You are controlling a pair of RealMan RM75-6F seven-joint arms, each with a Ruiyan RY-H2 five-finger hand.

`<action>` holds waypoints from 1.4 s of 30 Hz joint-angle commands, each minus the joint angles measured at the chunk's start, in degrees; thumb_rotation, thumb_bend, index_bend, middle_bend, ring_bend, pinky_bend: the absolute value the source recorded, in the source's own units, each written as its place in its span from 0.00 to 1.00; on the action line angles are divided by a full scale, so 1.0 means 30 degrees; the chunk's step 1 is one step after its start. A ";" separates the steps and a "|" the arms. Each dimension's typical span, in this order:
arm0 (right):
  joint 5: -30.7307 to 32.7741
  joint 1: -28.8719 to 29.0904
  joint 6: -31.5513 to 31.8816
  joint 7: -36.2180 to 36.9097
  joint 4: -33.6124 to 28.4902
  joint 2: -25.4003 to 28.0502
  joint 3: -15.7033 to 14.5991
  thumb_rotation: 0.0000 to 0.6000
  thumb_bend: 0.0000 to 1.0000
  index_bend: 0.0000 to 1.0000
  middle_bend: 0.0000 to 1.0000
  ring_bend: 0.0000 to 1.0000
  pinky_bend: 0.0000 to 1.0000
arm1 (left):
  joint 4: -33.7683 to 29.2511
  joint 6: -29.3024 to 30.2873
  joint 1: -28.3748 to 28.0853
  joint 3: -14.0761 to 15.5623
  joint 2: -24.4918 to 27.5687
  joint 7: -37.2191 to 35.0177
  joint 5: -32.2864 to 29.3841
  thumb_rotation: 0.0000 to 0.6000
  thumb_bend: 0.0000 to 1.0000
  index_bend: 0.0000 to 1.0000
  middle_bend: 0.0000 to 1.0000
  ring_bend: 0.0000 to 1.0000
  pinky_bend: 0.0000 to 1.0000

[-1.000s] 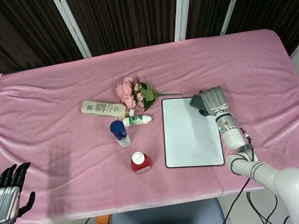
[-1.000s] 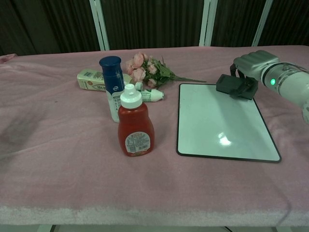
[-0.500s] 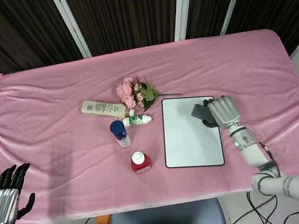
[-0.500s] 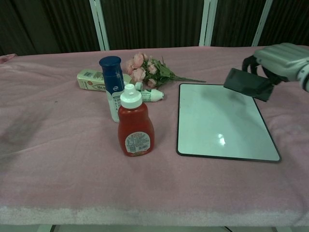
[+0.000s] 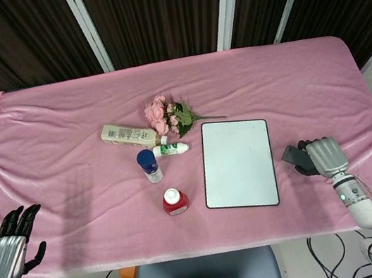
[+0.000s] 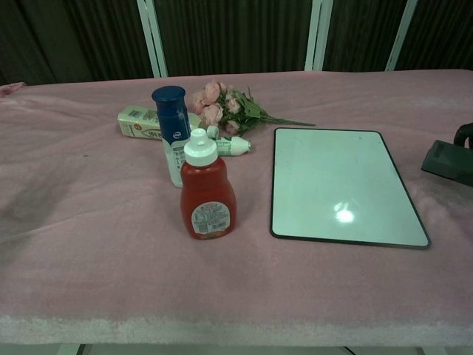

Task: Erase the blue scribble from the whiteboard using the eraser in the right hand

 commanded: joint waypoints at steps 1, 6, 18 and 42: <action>-0.0521 0.0090 -0.0486 0.0660 0.0742 -0.0450 -0.0104 1.00 0.47 0.66 0.65 0.58 0.68 | -0.0017 -0.0058 -0.0018 -0.0011 -0.0007 0.0041 -0.0052 1.00 0.43 0.00 0.09 0.04 0.08; -0.0748 0.0119 -0.0844 0.0647 0.1039 -0.0578 -0.0116 1.00 0.47 0.60 0.60 0.53 0.68 | -0.0031 -0.0082 -0.0027 -0.0001 0.0008 0.0053 -0.0051 1.00 0.43 0.00 0.09 0.03 0.08; -0.0086 -0.0137 -0.2100 -0.0641 -0.1503 0.1406 -0.0031 1.00 0.46 0.21 0.34 0.29 0.58 | -0.0026 -0.0050 -0.0024 0.0093 0.0103 -0.0254 0.0134 1.00 0.43 0.00 0.09 0.04 0.08; -0.4783 -0.5954 0.8180 -0.2530 -1.0347 0.5656 -0.1698 1.00 0.35 0.00 0.00 0.00 0.05 | 0.0258 0.1043 0.0394 -0.0072 -0.0122 -0.0275 0.0379 1.00 0.43 0.00 0.01 0.00 0.04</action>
